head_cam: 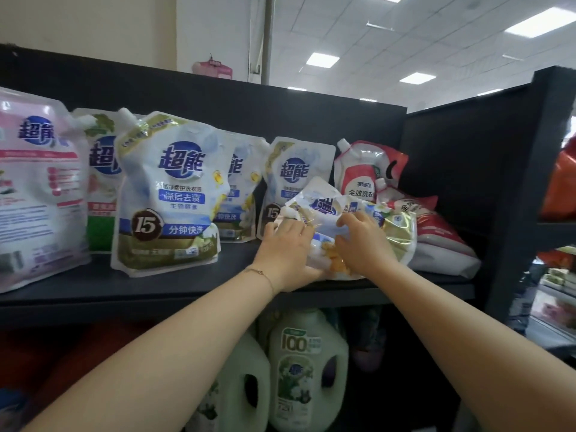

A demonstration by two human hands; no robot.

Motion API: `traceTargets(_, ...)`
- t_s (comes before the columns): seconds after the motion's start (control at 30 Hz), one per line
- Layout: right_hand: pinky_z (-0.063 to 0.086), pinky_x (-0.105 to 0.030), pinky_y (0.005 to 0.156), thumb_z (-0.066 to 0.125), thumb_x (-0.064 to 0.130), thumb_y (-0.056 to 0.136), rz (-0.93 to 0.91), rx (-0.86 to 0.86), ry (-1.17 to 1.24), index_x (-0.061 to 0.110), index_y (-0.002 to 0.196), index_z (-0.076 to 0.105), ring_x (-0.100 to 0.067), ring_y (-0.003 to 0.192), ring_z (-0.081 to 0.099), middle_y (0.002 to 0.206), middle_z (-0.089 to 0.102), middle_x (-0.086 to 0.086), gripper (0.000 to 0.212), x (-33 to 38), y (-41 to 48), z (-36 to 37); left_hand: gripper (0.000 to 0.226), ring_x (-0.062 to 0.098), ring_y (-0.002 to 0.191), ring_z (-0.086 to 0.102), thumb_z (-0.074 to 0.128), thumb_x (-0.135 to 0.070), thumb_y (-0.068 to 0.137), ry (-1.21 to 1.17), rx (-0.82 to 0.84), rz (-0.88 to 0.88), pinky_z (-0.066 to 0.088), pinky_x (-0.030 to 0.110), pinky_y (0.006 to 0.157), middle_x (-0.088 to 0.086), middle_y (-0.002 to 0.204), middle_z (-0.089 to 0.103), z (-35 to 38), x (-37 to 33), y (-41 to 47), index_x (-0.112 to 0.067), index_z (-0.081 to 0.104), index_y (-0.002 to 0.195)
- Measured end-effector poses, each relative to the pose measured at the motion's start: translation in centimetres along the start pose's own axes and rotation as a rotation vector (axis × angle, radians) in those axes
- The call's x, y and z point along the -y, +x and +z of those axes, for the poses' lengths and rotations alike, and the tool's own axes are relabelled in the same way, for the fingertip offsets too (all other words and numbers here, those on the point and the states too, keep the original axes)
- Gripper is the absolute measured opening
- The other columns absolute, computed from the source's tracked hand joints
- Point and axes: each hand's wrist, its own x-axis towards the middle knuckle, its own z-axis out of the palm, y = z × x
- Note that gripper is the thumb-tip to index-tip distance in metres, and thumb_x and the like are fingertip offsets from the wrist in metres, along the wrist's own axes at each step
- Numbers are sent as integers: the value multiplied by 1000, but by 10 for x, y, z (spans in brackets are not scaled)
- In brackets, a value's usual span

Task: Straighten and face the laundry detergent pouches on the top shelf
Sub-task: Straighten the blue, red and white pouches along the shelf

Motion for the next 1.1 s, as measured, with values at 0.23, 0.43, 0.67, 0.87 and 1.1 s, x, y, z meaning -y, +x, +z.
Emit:
traceTargets(0.23, 26, -48, 106, 49, 45, 91, 93, 136, -243, 29, 137, 40, -28, 135, 25, 146, 34, -1, 50, -29, 27, 3, 68, 33, 112, 54, 28, -74, 79, 157, 28, 131, 30, 56, 101, 2, 119, 61, 24, -8, 15, -25, 54, 117)
traceTargets(0.43, 46, -36, 93, 51, 38, 93, 122, 359, -57, 35, 140, 41, -29, 116, 52, 136, 52, -6, 48, -37, 51, -17, 47, 17, 106, 58, 36, -67, 87, 12, 42, 60, 21, 43, 106, -7, 101, 67, 20, 19, 27, -32, 60, 107)
traceTargets(0.67, 42, -29, 96, 60, 28, 91, 132, 279, 166, 33, 123, 61, -24, 118, 52, 128, 58, 0, 33, -55, 59, -9, 44, 1, 56, 48, 39, -71, 78, -575, -165, -15, 34, 24, 65, -14, 56, 54, 0, 73, 20, -33, 54, 62)
traceTargets(0.87, 52, -42, 85, 60, 25, 89, 148, 114, 174, 28, 120, 65, -23, 101, 59, 113, 67, -3, 31, -46, 58, 13, 62, 5, 50, 37, 48, -66, 77, -723, -345, -224, 32, 28, 52, -1, 49, 46, 1, 92, 10, -8, 57, 57)
traceTargets(1.1, 51, -34, 77, 55, 21, 95, 373, -72, 850, 14, 86, 69, -20, 80, 61, 90, 68, -7, 18, -35, 79, -17, 52, 9, 50, 29, 63, -40, 88, -794, -509, -508, 24, 26, 50, -6, 47, 35, -2, 89, 8, -17, 38, 49)
